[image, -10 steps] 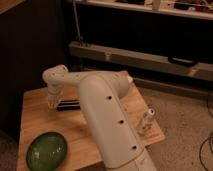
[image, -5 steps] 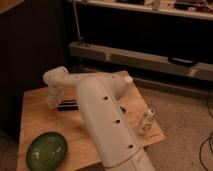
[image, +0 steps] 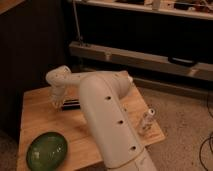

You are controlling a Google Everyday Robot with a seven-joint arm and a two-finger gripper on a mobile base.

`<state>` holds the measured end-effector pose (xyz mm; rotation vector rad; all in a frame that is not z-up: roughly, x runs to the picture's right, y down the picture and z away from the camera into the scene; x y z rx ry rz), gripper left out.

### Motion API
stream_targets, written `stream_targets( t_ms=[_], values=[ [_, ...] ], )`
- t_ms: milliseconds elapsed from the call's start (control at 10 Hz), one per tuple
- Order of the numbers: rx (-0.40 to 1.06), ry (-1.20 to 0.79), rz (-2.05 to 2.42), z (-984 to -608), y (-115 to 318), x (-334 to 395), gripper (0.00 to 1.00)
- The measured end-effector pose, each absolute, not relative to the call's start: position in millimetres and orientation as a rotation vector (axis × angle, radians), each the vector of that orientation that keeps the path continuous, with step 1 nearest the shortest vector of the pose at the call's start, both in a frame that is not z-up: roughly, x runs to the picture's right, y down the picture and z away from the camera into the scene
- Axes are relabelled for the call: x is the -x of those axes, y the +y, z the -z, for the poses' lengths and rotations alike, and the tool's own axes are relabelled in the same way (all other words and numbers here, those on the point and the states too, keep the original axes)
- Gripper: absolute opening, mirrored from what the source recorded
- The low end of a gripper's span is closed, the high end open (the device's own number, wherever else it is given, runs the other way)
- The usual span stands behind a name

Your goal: Push the eraser across the table

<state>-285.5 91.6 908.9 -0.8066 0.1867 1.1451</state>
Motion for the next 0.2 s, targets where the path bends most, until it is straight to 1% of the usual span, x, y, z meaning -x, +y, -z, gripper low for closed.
stream_targets(
  t_ms=[200],
  values=[
    [0.801,0.217,-1.133,-901.6,95.3,268.3,0.01]
  ],
)
